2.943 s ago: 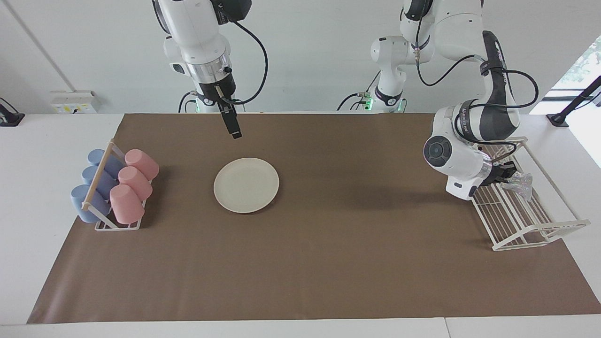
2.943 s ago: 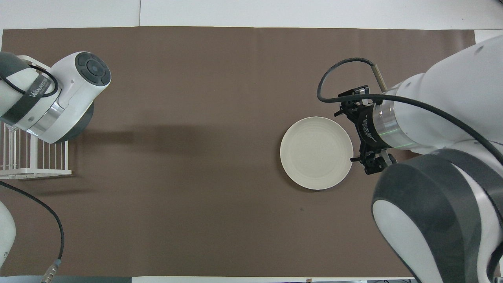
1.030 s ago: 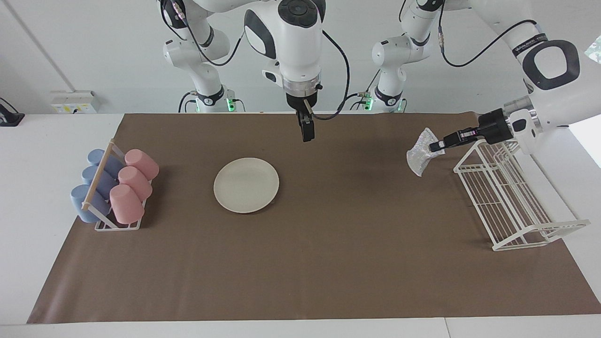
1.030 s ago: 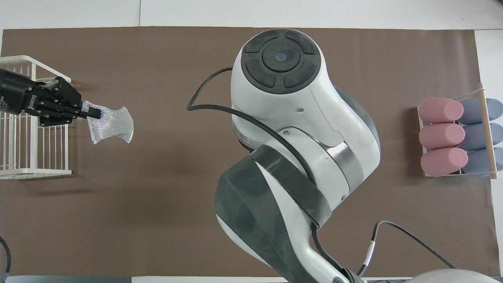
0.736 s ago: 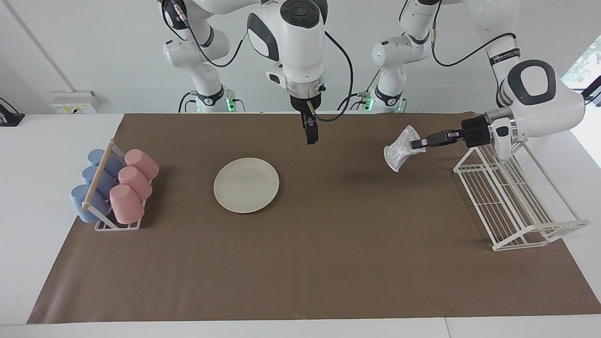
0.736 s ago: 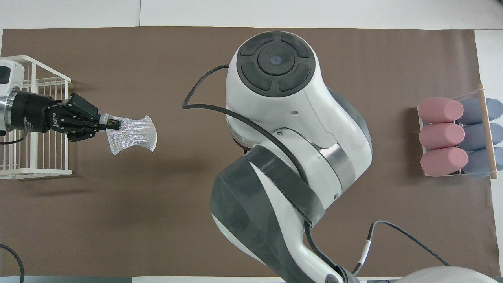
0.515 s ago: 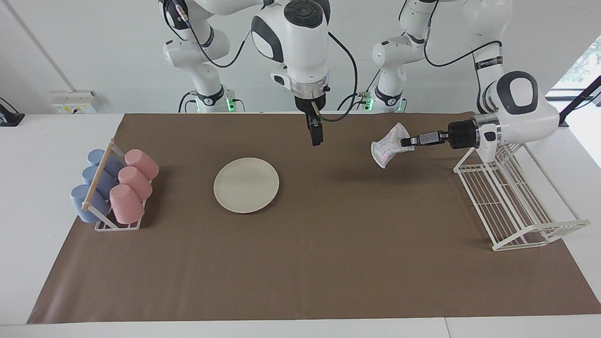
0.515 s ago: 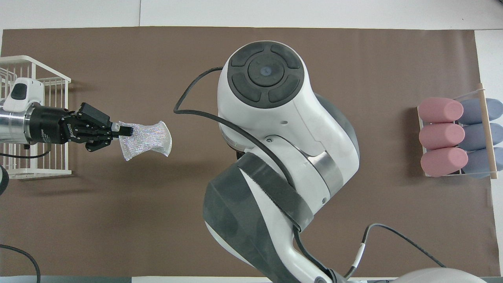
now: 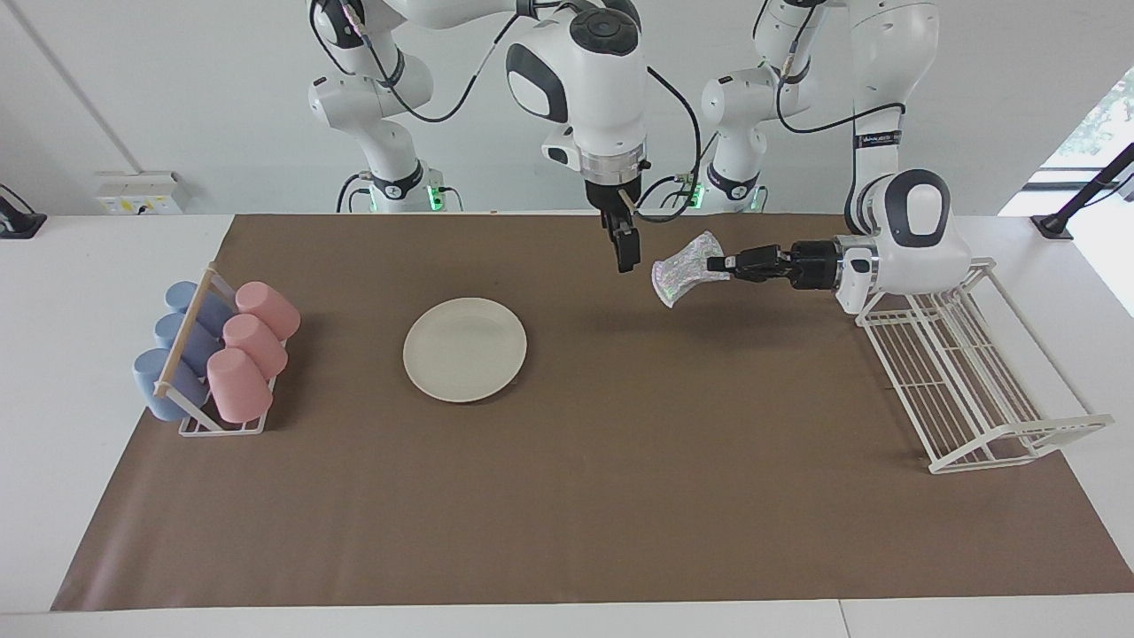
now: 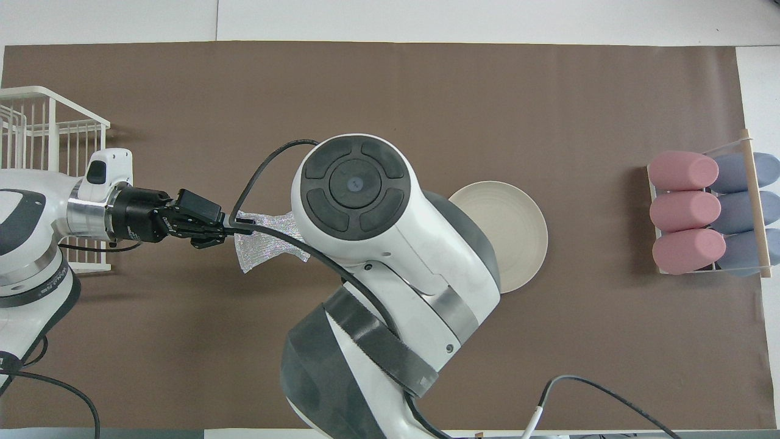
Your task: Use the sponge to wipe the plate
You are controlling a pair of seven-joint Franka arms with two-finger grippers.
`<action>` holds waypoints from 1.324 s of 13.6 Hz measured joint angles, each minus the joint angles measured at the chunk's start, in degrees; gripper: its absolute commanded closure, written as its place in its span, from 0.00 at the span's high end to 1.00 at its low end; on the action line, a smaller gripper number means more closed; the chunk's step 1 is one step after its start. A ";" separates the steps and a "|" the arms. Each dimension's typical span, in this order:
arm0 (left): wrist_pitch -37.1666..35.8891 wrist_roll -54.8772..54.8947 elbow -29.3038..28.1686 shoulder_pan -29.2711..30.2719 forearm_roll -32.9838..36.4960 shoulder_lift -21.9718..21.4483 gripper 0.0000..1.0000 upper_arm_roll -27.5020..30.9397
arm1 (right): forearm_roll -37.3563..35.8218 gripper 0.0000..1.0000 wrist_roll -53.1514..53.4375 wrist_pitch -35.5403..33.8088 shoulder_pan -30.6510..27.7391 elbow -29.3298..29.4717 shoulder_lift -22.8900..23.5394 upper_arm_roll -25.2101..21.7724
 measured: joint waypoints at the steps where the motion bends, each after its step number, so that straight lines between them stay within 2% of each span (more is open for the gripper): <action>1: -0.28 1.96 -0.04 -0.54 0.00 0.35 0.00 -0.02 | 0.00 1.00 -0.08 0.97 0.43 -0.61 0.00 0.00; 8: -0.93 4.51 -0.07 -3.01 -1.98 2.05 0.00 -0.16 | 0.51 1.00 -0.31 7.35 1.18 -5.90 -0.94 0.06; 14: -0.95 4.52 -0.09 -3.20 -3.15 2.05 0.00 -0.19 | 0.65 1.00 0.50 8.04 1.82 -6.76 -0.94 0.07; 18: -0.95 4.52 -0.16 -3.20 -3.17 2.05 0.00 -0.19 | 0.65 0.99 2.49 11.71 2.51 -7.35 -0.60 0.05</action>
